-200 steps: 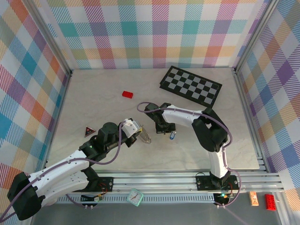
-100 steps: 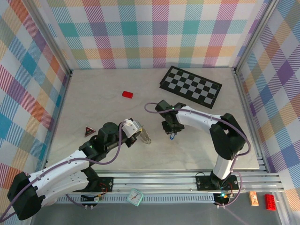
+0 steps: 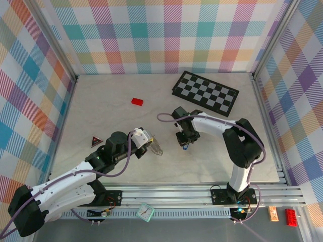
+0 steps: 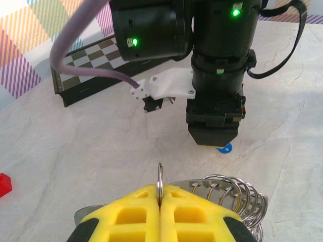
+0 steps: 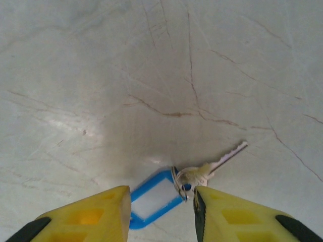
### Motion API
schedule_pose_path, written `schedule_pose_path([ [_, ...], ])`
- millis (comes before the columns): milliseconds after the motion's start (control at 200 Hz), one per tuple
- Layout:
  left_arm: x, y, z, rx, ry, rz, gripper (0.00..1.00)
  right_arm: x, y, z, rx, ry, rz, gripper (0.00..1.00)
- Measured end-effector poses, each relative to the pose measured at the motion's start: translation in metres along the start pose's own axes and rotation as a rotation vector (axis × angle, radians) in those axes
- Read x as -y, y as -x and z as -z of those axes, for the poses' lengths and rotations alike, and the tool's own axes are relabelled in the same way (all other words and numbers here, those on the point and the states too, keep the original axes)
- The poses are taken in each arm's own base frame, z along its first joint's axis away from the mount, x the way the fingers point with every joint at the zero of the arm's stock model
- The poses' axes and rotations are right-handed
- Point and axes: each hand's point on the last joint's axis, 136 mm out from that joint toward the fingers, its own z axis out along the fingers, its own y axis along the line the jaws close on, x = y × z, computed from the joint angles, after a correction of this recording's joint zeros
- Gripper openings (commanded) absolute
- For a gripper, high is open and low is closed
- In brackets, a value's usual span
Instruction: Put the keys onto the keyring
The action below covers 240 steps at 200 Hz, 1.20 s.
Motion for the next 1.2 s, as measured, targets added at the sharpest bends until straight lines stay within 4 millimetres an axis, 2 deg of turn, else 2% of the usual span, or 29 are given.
schedule_pose_path([
  [150,0.0,0.0,0.0,0.0,0.0,0.0,0.0,0.003,0.004,-0.006,-0.008,-0.027,0.018,0.29],
  [515,0.0,-0.001,0.0,-0.003,-0.001,0.0,0.0,0.006,0.013,-0.005,0.002,-0.054,0.033,0.14],
  [800,0.001,-0.003,-0.002,-0.013,-0.003,0.001,0.0,0.01,0.01,-0.006,-0.02,-0.079,0.051,0.12],
  [1200,0.001,-0.004,-0.002,-0.013,-0.003,0.001,0.0,0.013,0.003,-0.005,-0.05,-0.089,0.054,0.15],
])
